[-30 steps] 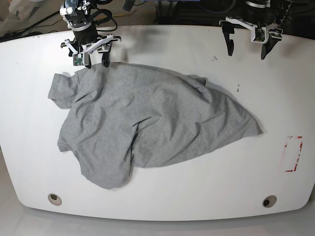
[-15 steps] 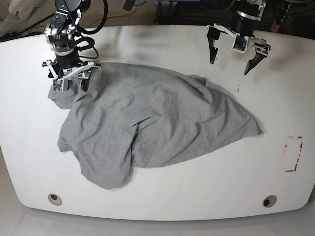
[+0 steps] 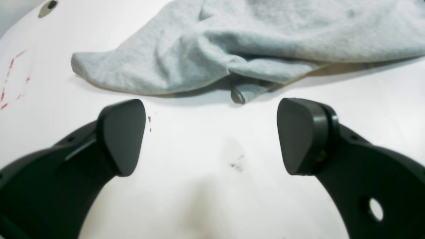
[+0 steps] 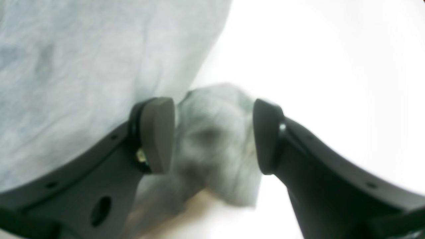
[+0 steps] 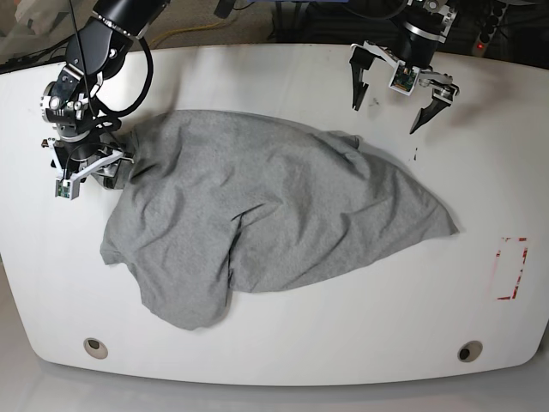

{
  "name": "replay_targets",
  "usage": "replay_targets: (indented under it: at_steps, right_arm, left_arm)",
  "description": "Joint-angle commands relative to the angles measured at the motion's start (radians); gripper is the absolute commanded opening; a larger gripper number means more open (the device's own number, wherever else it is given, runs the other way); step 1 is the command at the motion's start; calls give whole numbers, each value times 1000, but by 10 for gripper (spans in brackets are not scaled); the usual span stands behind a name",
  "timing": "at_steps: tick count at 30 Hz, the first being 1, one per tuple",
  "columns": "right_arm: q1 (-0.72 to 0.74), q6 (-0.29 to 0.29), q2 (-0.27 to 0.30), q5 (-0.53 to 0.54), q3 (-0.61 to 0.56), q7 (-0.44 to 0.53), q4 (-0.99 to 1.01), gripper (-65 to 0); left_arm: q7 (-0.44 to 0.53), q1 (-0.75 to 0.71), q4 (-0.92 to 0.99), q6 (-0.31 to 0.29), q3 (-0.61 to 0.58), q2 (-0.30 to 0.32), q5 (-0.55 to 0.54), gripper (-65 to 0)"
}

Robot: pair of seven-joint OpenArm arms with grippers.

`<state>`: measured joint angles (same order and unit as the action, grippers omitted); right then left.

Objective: Fold the T-shirt properly
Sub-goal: 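Lower the right gripper onto the grey shirt's edge beside it, then lower the left gripper and pinch the shirt fabric near it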

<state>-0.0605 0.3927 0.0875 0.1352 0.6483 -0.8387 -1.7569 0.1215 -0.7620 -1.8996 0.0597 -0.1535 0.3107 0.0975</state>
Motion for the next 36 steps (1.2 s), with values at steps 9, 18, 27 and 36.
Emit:
replay_targets:
  at_steps: [9,18,27,36]
  right_arm:
    - [93,1,100,21,5,17,196,-296]
    - [74,2,67,45,6,22,248,-298]
    - [75,2,62,44,6,25,314,-303]
    - [74,2,61,44,6,25,309,-629]
  left_arm:
    - [20,-7,1,4,1,11,1,-64]
    - [20,39,48,4,-42,12,1,-64]
    - [-115,109,68,4,-128,6,1,-61]
    - [-251,224,90,6,-173,-23,-5,-63]
